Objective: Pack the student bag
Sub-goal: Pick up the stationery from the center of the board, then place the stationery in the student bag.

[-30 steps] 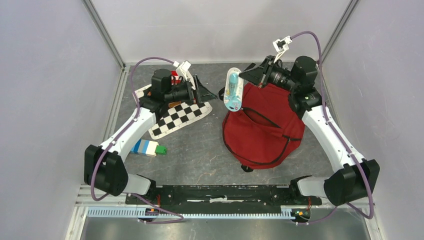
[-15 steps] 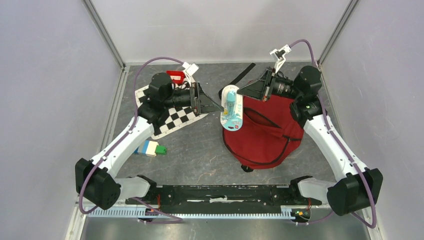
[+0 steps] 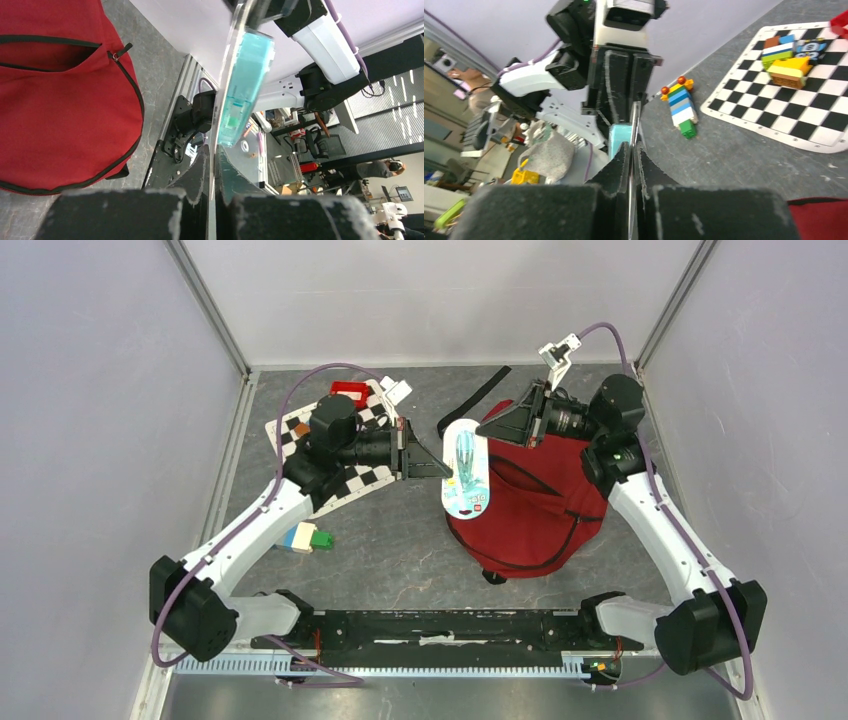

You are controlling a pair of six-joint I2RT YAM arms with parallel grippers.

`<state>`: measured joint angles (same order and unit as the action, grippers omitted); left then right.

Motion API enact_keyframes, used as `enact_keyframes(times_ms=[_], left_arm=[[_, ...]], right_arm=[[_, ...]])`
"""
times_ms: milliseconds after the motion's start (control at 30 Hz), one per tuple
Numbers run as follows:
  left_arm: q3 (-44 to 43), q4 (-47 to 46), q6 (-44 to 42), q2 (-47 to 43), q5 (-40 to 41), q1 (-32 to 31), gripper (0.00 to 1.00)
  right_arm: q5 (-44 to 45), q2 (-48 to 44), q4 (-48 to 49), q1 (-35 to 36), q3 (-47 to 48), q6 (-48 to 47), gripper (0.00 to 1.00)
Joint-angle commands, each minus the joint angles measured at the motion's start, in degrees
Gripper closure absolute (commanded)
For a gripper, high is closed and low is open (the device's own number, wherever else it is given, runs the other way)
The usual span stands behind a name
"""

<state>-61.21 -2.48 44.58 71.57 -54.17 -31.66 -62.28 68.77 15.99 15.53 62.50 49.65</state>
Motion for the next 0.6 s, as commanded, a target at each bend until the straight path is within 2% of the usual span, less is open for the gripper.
enact_keyframes(times_ms=[0,67,133,267,400,567], left_arm=[[-0.04,-1.12,1.21,-2.84,0.82,-0.42,0.98],[1.62,-2.29,3.75,-3.56,3.67,-0.42,0.98],[4.06,-4.45,7.54,-4.54,7.61,-0.42,0.98],[10.05,-7.65,14.54,-6.63,16.18,-0.43,0.98],[11.19,-0.07,20.52,-6.47,28.44,-0.42,0.98],[10.36,-0.66,30.1,-4.1,36.38,-1.35,0.98]], right_arm=[[3.08,-1.24,-9.29,0.02,0.81,-9.97,0.76],[10.99,-1.71,-21.24,-0.06,2.15,-21.13,0.41],[20.43,-2.58,-31.18,-0.1,2.11,-32.98,0.22],[34.03,-6.42,-31.95,0.02,-5.62,-40.6,0.16],[47.65,-10.44,-26.79,1.42,-13.53,-47.76,0.15],[70.89,-9.71,-22.14,9.02,-19.29,-57.86,0.16]])
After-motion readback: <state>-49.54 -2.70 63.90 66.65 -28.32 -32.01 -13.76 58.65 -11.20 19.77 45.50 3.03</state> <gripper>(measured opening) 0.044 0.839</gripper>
